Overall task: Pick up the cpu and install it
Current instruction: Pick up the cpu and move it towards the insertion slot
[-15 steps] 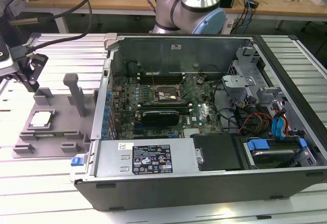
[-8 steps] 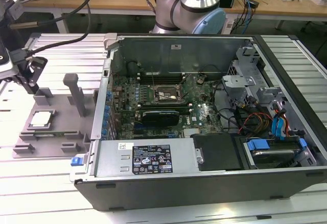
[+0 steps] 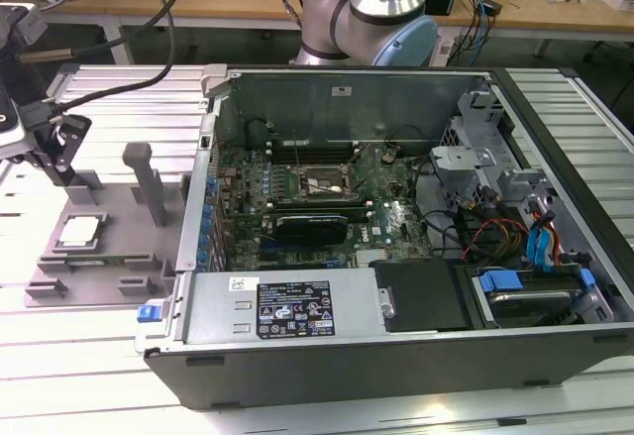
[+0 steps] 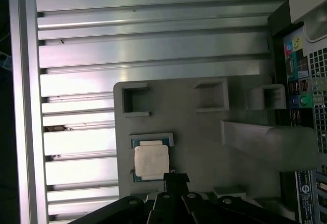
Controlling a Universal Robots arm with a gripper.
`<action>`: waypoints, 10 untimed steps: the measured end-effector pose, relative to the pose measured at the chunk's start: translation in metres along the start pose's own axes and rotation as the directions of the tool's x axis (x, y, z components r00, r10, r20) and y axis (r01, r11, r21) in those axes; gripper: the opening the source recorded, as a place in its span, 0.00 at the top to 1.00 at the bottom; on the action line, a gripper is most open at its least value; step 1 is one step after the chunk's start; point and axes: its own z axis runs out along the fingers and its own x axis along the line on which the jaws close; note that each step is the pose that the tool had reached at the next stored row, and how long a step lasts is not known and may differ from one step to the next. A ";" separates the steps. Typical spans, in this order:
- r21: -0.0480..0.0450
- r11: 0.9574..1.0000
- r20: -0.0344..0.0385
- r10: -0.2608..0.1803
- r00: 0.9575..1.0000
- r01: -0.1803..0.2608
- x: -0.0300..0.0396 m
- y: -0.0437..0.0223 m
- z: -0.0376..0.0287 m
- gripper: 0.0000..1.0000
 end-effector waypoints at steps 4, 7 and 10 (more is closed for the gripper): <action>0.000 1.000 0.000 0.000 1.000 0.000 0.0014 0.0000 0.0023 0.89; 0.000 1.000 0.000 0.000 1.000 0.000 0.0035 0.0000 0.0057 0.89; 0.000 1.000 0.000 0.000 1.000 0.000 0.0044 -0.0002 0.0087 0.89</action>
